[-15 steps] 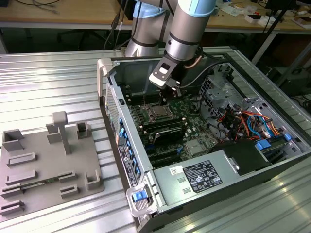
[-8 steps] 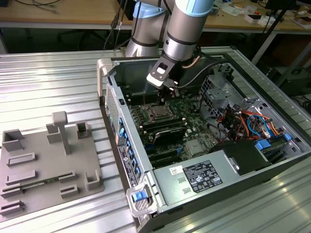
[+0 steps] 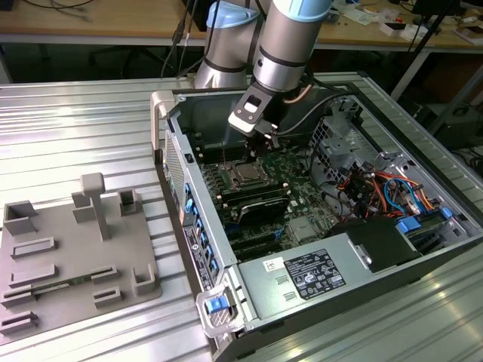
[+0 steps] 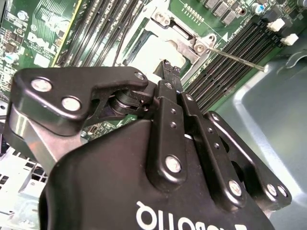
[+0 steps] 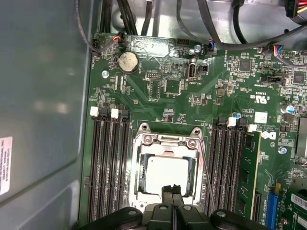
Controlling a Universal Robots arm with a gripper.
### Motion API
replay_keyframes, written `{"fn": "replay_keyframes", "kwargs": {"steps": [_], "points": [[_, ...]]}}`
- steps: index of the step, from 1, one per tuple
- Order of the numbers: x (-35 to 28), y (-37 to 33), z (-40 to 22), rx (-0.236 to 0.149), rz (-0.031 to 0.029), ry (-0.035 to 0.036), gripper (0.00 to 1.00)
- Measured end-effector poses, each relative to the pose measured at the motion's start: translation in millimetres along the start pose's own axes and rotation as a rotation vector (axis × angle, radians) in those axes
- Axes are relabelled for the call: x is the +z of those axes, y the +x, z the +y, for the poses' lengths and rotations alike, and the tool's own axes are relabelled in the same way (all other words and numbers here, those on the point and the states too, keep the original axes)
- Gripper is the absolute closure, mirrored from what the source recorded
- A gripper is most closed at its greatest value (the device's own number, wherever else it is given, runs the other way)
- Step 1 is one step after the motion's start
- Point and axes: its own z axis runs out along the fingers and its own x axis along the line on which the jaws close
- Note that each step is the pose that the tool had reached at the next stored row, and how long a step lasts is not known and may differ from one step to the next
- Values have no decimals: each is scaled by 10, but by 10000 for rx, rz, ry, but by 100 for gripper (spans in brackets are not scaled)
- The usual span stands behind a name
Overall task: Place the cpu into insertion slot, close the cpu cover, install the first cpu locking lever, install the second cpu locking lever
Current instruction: 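Install the first cpu locking lever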
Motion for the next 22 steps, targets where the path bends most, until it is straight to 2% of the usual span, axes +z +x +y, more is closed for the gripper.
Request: {"fn": "replay_keyframes", "kwargs": {"steps": [15, 17, 22], "points": [[1, 0, -3, -111, 3, -4, 89], [1, -1, -7, -211, 1, -7, 89], [1, 0, -28, -937, -17, -25, 89]]}}
